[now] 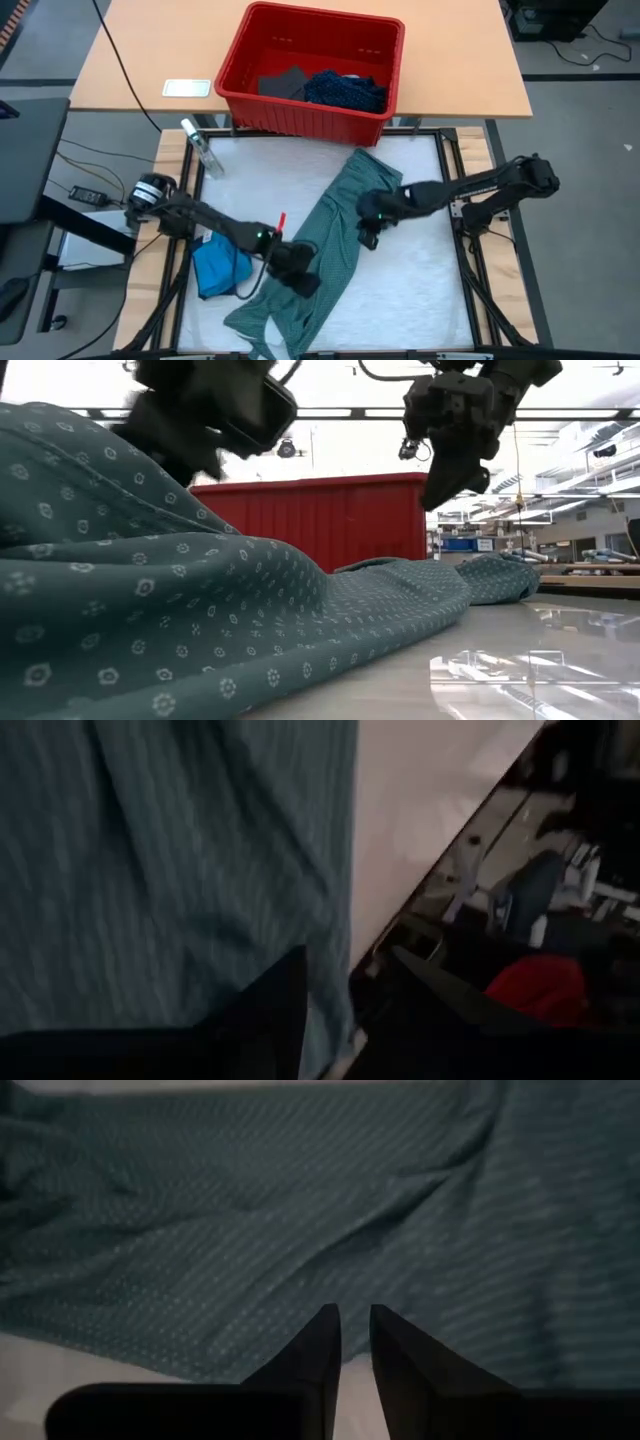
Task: Fold laundry
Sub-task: Fold the green polo shirt
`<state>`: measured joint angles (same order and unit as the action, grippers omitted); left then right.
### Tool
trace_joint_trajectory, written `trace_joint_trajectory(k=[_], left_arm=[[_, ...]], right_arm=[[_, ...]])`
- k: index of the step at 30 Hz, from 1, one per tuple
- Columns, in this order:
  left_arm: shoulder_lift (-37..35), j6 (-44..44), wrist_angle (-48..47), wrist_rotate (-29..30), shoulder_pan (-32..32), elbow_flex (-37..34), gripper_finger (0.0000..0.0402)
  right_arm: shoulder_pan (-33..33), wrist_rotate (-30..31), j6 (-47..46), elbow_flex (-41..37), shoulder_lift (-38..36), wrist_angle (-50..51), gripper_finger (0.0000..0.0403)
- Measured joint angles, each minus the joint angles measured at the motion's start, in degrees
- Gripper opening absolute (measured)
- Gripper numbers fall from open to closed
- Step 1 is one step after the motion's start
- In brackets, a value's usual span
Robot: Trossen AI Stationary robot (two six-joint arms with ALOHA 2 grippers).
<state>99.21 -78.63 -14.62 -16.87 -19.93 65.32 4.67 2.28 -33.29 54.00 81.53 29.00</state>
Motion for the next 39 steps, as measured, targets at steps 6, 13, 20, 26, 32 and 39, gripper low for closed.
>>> trace_joint_trajectory(k=[6,13,20,26,32,39], left_arm=[[-1.21,8.39,-1.02,6.89,4.44,0.02,0.0143],[-1.02,24.15,-1.92,6.75,10.82,0.02,0.0143],[-0.89,42.48,-4.30,5.76,19.75,-0.13,0.0143],[0.94,50.48,-2.71,-0.14,27.40,-0.15,0.0143],[2.48,57.49,-3.57,-0.62,30.50,-0.22,0.0143],[2.70,60.08,-7.61,-0.58,31.02,-0.17,0.0143]], right_arm=[[8.70,4.03,-6.89,-0.02,1.76,-2.51,0.0060],[14.75,10.34,-16.97,-0.02,1.88,-6.55,0.0042],[14.11,8.57,-19.44,-0.02,11.53,-22.04,0.0011],[12.09,7.09,-30.84,-0.03,23.97,-28.46,0.0009],[16.28,4.50,-43.60,0.48,24.36,-16.45,0.0005],[27.65,3.03,-57.87,-0.32,15.33,8.20,0.0005]])
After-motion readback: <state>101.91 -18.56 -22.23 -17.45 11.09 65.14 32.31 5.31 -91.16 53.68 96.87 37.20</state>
